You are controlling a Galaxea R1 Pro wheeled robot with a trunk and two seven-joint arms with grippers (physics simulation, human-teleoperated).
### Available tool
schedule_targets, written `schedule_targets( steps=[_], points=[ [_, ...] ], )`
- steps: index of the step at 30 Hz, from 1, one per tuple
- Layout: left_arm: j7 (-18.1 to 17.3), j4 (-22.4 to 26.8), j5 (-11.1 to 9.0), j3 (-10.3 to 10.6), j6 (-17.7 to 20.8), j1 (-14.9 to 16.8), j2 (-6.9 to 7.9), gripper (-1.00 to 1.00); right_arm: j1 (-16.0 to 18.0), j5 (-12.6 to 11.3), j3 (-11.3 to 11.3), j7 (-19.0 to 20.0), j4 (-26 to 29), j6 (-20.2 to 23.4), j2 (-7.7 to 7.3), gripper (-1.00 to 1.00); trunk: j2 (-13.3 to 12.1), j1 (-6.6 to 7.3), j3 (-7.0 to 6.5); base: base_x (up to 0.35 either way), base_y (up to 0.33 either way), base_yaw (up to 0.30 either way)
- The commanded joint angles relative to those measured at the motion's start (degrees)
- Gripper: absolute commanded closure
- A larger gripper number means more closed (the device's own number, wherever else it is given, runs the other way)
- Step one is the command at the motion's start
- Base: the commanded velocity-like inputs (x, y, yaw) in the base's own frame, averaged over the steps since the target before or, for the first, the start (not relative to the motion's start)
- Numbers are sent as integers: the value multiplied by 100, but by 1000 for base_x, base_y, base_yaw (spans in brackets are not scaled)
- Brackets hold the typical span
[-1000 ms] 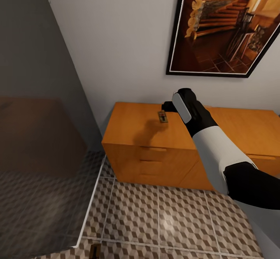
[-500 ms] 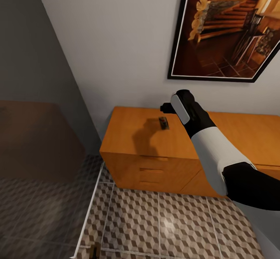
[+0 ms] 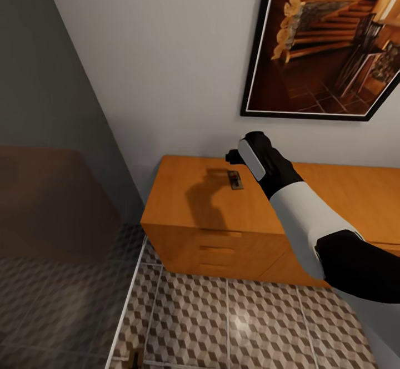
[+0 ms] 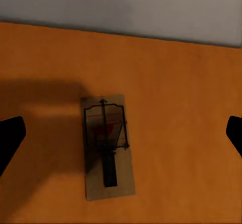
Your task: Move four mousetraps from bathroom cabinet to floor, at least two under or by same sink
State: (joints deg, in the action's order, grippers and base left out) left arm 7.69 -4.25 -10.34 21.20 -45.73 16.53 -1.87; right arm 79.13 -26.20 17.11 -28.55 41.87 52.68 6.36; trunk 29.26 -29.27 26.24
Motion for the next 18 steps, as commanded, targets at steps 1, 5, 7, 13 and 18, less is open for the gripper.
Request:
schedule_targets(
  steps=[1, 5, 7, 13, 18],
  points=[
    [22, -23, -29, 51, -33, 8, -5, 100, 6, -59, 25, -55, -12, -2, -3, -100, 8, -3, 7, 78, 0, 0],
    [22, -23, -29, 51, -32, 8, -5, 100, 6, -60, 42, -52, -113, -37, -8, -100, 8, -3, 7, 76, 0, 0],
    [22, -23, -29, 51, -32, 8, -5, 100, 6, -60, 46, -49, -174, -47, -10, -100, 8, -3, 7, 74, 0, 0],
    [22, -23, -29, 51, -32, 8, -6, 100, 0, -66, 47, -46, -277, -59, -13, -100, 8, -3, 7, 73, 0, 0],
    [22, -23, -29, 51, -32, 8, -6, 100, -16, -69, 46, -45, -310, -218, -19, -100, 8, -3, 7, 39, 0, 0]
  ],
)
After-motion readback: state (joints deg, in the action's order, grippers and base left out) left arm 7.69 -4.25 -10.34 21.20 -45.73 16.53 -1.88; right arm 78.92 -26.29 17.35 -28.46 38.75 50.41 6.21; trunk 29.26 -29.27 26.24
